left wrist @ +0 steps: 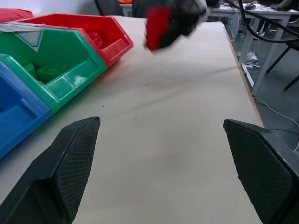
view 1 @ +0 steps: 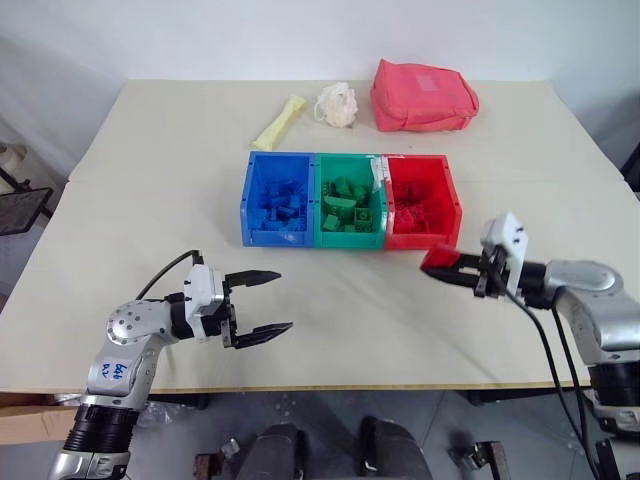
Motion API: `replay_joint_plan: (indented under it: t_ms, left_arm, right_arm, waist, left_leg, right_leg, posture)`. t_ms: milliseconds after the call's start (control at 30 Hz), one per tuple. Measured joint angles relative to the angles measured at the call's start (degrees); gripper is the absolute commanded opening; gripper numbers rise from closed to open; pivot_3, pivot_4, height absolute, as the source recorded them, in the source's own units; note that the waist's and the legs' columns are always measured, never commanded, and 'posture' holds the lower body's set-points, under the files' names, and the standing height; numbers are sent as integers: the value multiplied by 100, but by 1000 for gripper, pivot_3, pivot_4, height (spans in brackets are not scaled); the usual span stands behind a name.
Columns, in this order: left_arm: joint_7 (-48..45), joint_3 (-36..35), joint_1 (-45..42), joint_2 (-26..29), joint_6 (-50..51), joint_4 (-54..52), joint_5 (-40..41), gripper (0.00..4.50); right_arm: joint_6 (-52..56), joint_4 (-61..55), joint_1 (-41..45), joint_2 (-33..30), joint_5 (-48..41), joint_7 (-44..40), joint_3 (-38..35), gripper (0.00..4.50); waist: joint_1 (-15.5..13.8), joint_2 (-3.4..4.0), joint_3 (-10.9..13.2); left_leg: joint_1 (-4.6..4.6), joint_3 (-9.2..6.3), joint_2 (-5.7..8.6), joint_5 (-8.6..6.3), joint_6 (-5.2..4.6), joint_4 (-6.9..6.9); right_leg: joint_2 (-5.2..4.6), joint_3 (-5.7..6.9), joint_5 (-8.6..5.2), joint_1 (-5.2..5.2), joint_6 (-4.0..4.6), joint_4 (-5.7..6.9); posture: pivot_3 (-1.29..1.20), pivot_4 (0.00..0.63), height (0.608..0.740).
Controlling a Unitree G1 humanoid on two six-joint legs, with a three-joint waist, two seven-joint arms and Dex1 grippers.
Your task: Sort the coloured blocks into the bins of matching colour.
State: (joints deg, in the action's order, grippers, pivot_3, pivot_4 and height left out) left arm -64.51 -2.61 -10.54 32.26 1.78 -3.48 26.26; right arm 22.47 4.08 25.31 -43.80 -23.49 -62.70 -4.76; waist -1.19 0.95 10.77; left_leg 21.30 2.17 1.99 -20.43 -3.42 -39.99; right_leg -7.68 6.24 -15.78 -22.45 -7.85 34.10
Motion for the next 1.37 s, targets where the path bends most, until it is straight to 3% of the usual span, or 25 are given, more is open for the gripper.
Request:
replay_joint_plan:
  t_ms: [233, 400, 567, 600, 867, 1033, 1367]
  left_arm:
    - [-49, 78, -267, -20, -198, 441, -125, 4500]
    - [-4, 97, -344, -37, -239, 576, -194, 4500]
    - [174, 103, -442, -37, -144, 607, -248, 4500]
    - [194, 104, -467, -31, -117, 624, -270, 4500]
    - [200, 94, -734, -4, -193, 1091, -388, 4500]
    - [43, -36, -930, 51, -454, 1759, -414, 4500]
    - [-302, -91, -1348, 33, -766, 2436, -411, 4500]
  right_arm:
    - [-602, 1910, 2195, 575, 577, 648, 117, 1160]
    - [-1132, 3149, 2683, 922, 1016, 879, 238, 2525]
    - [-1383, 3167, 2669, 956, 1069, 637, 236, 4331]
    - [-1425, 3086, 2604, 936, 1069, 583, 233, 4444]
    - [-1390, 1886, 1660, 482, 737, -100, 84, 4444]
    - [-1082, 532, -171, -397, 139, -955, -359, 4444]
    - [-865, -366, -1223, -575, -102, -792, -810, 4444]
  waist:
    - [52, 0, 0]
    - [84, 1, 1]
    - [144, 1, 1]
    - [142, 1, 1]
    - [109, 1, 1]
    - [-14, 0, 1]
    - [-11, 0, 1]
  left_leg:
    - [1, 1, 1, 0, 0, 6]
    - [7, -3, 10, 1, -1, 17]
    - [8, -4, 7, 1, -2, 15]
    - [8, -5, 5, 1, -2, 14]
    - [8, -4, 5, 1, -2, 7]
    - [10, -5, 7, -1, -3, 4]
    - [-2, 11, 3, 1, -4, 1]
  right_leg:
    - [2, 22, 0, -5, 1, 8]
    - [-2, 38, 0, -9, 0, 7]
    - [0, 43, 0, -9, 0, 7]
    - [1, 44, 0, -8, 0, 9]
    - [-1, 44, 0, -6, 0, 8]
    - [-2, 53, 1, 0, -1, 5]
    - [-4, 41, 3, 0, -5, 10]
  posture:
    - [0, 150, 740]
    - [0, 150, 740]
    - [0, 150, 740]
    - [0, 150, 740]
    - [0, 150, 740]
    - [0, 150, 740]
    - [0, 150, 740]
